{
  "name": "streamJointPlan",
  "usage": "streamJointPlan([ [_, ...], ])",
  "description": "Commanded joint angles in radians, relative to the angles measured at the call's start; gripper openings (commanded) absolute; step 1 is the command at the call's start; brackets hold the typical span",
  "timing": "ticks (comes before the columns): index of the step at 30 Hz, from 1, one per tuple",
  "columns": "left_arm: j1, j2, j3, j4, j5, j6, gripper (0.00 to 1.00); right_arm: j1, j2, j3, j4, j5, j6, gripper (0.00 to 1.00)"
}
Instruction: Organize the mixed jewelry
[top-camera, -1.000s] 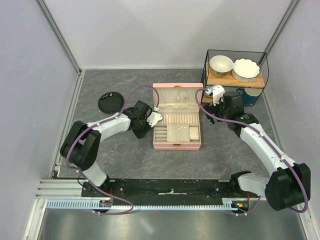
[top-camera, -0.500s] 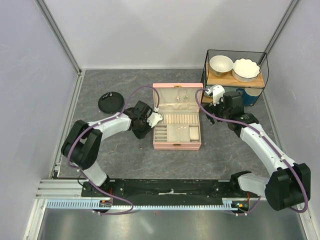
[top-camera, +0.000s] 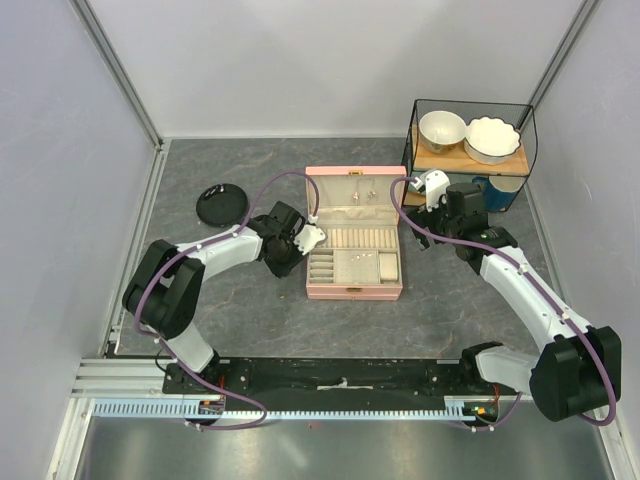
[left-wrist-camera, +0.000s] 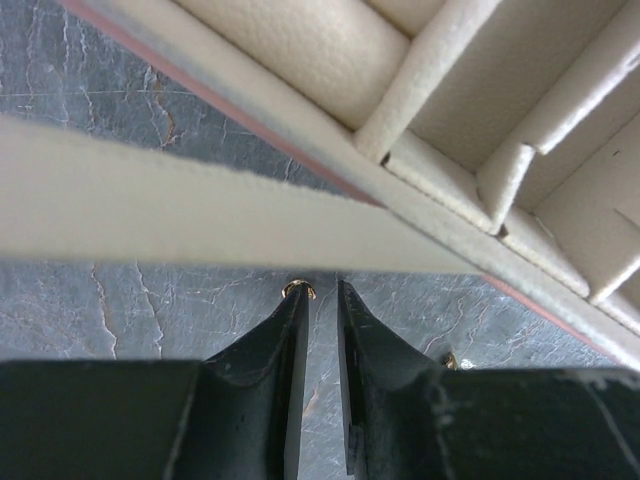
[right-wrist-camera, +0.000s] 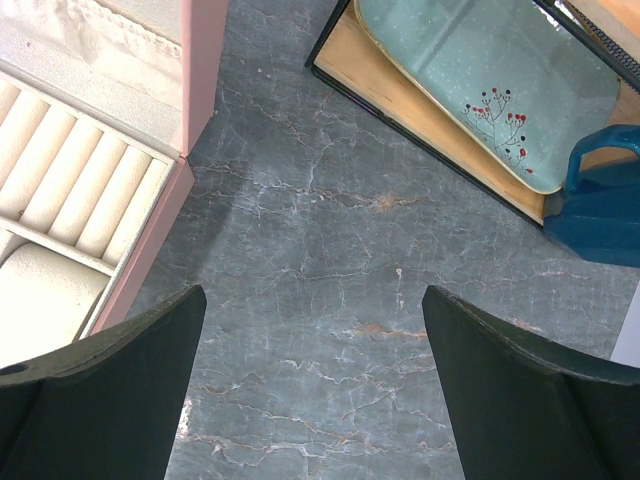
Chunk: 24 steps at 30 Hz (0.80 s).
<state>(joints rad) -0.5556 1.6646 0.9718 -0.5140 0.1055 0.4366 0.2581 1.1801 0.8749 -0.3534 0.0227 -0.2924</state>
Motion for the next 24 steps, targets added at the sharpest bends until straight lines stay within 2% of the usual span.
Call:
streamJointPlan([
  [1,0.003,0.007,0.028,0.037,-0.012,-0.013,0.24,-0.002,-0.010,-0.002,0.016,-0.006,-0.001,0.98],
  [18,0.003,0.017,0.022,0.040,-0.024,-0.004,0.24,-0.002,-0.010,-0.001,0.016,-0.007,0.001,0.98],
  [24,0.003,0.011,0.021,0.037,-0.020,-0.006,0.13,-0.002,-0.011,-0.001,0.016,-0.006,0.001,0.98],
])
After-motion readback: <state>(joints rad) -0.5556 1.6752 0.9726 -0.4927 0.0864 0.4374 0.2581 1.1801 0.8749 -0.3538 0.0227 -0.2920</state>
